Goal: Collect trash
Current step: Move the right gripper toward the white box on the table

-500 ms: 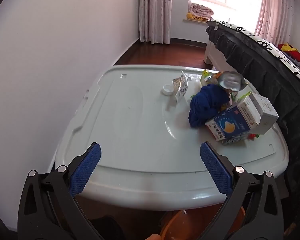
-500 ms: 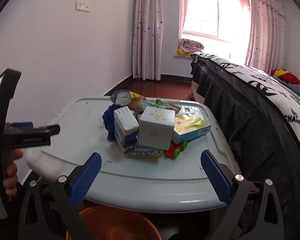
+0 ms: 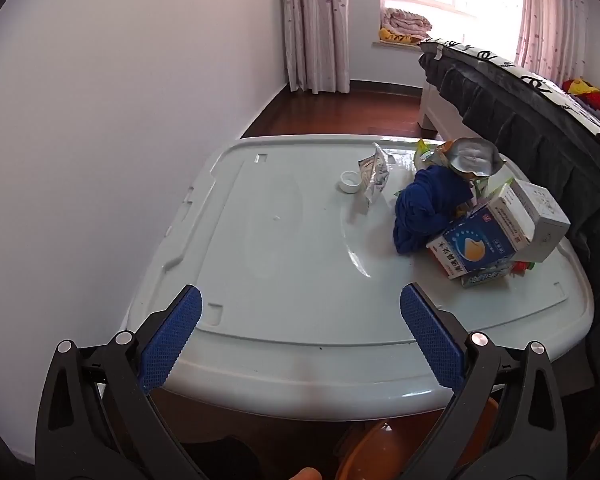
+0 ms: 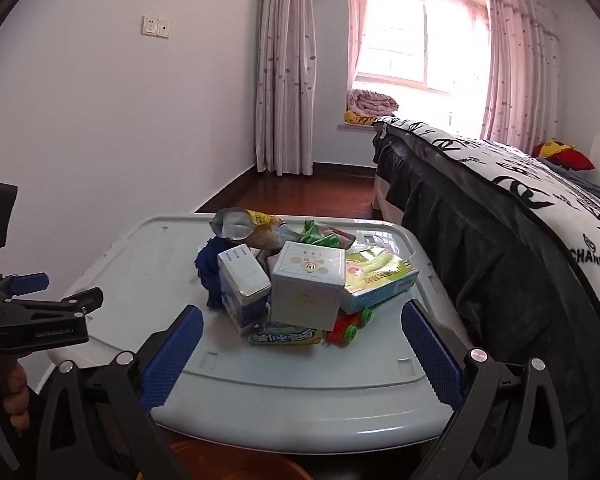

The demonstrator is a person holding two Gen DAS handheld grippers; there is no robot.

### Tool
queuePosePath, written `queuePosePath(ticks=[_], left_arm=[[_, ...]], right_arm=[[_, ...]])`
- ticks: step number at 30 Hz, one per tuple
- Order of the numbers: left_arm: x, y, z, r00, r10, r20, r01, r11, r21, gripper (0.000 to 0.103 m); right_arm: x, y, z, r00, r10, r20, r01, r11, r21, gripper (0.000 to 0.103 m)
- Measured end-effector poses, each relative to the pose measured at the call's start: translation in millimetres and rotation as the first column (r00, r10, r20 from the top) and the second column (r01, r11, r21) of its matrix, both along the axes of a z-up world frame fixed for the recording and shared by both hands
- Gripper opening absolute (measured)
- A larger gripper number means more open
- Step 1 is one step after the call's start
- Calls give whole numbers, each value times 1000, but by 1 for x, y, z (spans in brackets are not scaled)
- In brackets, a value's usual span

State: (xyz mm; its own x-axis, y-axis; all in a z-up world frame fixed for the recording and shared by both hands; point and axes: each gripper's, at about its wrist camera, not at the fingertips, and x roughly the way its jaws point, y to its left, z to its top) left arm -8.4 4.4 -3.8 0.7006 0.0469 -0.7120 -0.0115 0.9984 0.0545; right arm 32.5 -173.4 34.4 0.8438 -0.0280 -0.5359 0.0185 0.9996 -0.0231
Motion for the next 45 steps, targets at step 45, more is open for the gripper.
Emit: queuePosePath(ticks=[45], left_arm=[[-7, 8, -8, 1000, -6, 1, 6, 997, -78, 97]], right_arm=[[66, -5, 16, 999, -6, -42, 6, 1000, 6, 98]])
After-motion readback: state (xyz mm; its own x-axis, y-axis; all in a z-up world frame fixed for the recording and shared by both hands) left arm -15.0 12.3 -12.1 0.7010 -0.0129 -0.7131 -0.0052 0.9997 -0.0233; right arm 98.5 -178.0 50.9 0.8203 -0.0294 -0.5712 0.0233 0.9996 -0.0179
